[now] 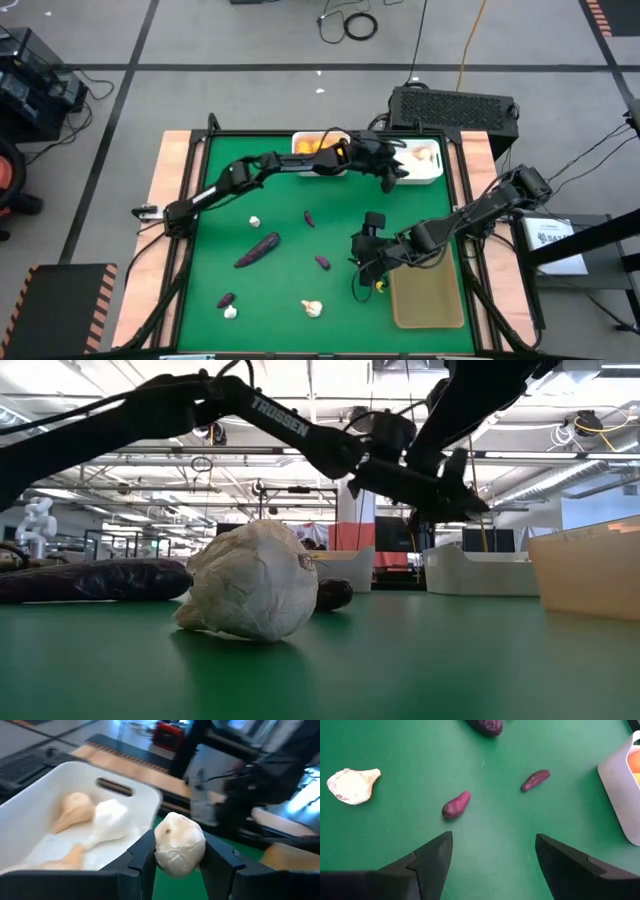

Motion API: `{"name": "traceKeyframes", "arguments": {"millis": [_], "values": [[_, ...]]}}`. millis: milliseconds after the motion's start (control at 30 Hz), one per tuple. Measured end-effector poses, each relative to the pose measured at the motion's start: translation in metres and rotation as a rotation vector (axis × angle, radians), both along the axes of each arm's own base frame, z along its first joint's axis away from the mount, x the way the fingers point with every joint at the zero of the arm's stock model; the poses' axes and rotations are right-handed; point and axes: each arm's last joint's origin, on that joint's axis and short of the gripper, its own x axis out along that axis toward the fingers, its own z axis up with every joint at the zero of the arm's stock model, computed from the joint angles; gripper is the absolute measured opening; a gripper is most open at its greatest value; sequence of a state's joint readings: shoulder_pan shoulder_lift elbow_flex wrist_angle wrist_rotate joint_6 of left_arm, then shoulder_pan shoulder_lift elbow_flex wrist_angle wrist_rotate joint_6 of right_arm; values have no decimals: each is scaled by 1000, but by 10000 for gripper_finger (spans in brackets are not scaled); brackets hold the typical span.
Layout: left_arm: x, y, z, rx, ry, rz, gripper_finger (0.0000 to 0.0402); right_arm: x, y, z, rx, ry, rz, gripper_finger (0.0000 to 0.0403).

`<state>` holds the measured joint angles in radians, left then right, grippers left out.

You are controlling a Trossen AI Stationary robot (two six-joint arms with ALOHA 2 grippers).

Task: Sort produce into baskets
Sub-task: Put the garlic into the right white bin

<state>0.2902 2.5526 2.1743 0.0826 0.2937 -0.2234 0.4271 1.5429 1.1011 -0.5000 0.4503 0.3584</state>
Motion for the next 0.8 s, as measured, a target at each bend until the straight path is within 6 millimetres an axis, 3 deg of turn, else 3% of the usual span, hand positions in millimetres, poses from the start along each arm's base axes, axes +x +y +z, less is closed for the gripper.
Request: {"name": "traceKeyframes", "arguments": {"millis": [133,333,633,800], "values": [[-1,10,-7,27,27,118,127,0,0,0,9,-4,-9,274],[-4,18,-8,115,46,111,148,0,0,0,12,-7,-10,274],[-5,15,-8,214,99,154,255,1,1,1,18,-18,-11,274],[-23,11,23,197,236,135,288,1,1,1,21,-17,-13,274]]}}
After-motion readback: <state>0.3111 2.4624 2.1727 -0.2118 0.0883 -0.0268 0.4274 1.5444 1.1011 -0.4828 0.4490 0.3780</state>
